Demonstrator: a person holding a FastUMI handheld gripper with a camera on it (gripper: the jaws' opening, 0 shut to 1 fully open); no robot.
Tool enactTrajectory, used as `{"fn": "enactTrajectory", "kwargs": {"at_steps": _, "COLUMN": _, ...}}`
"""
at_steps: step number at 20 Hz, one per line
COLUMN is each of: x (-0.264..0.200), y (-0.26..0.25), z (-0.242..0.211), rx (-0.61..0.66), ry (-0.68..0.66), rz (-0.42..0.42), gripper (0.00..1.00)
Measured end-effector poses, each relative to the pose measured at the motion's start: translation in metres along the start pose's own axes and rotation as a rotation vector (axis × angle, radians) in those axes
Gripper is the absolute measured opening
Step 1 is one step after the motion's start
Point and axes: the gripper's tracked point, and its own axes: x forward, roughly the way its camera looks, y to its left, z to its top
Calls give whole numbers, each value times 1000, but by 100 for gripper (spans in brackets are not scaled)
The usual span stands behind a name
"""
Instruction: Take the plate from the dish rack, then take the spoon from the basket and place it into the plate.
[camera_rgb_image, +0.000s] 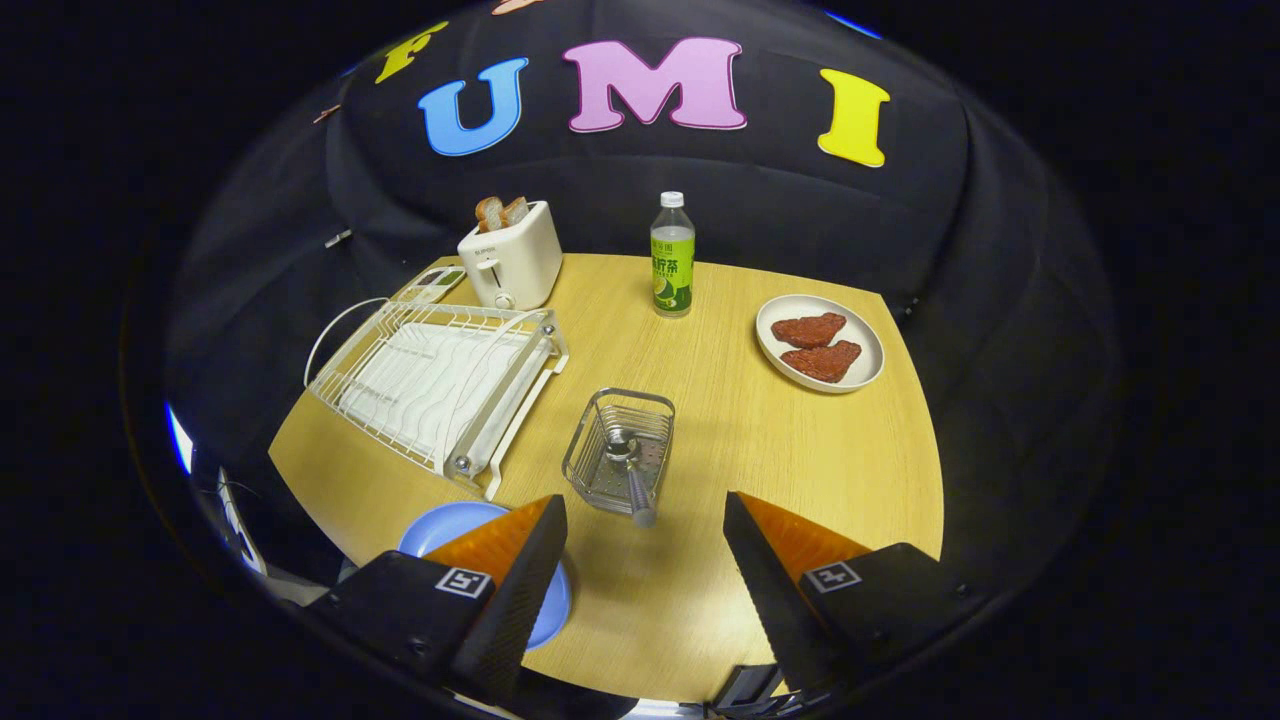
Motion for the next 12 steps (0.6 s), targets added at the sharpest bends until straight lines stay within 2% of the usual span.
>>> {"fn": "enactTrajectory", "kwargs": {"at_steps": 1, "x": 7, "y": 1, "z": -1, "rx": -6, "ry": 9, "rz": 13, "gripper": 95}}
{"fn": "enactTrajectory", "kwargs": {"at_steps": 3, "x": 20, "y": 1, "z": -5, "rx": -19, "ry": 33, "rz": 21, "gripper": 81}}
{"fn": "enactTrajectory", "kwargs": {"at_steps": 4, "x": 27, "y": 0, "z": -8, "rx": -26, "ry": 46, "rz": 24, "gripper": 70}}
{"fn": "enactTrajectory", "kwargs": {"at_steps": 7, "x": 42, "y": 1, "z": -15, "rx": -33, "ry": 88, "rz": 31, "gripper": 52}}
{"fn": "enactTrajectory", "kwargs": {"at_steps": 8, "x": 44, "y": 3, "z": -14, "rx": -33, "ry": 87, "rz": 32, "gripper": 42}}
{"fn": "enactTrajectory", "kwargs": {"at_steps": 10, "x": 48, "y": 2, "z": -13, "rx": -28, "ry": 89, "rz": 25, "gripper": 30}}
{"fn": "enactTrajectory", "kwargs": {"at_steps": 11, "x": 48, "y": 1, "z": -15, "rx": -23, "ry": 102, "rz": 22, "gripper": 27}}
{"fn": "enactTrajectory", "kwargs": {"at_steps": 12, "x": 49, "y": 3, "z": -16, "rx": -7, "ry": 109, "rz": 26, "gripper": 19}}
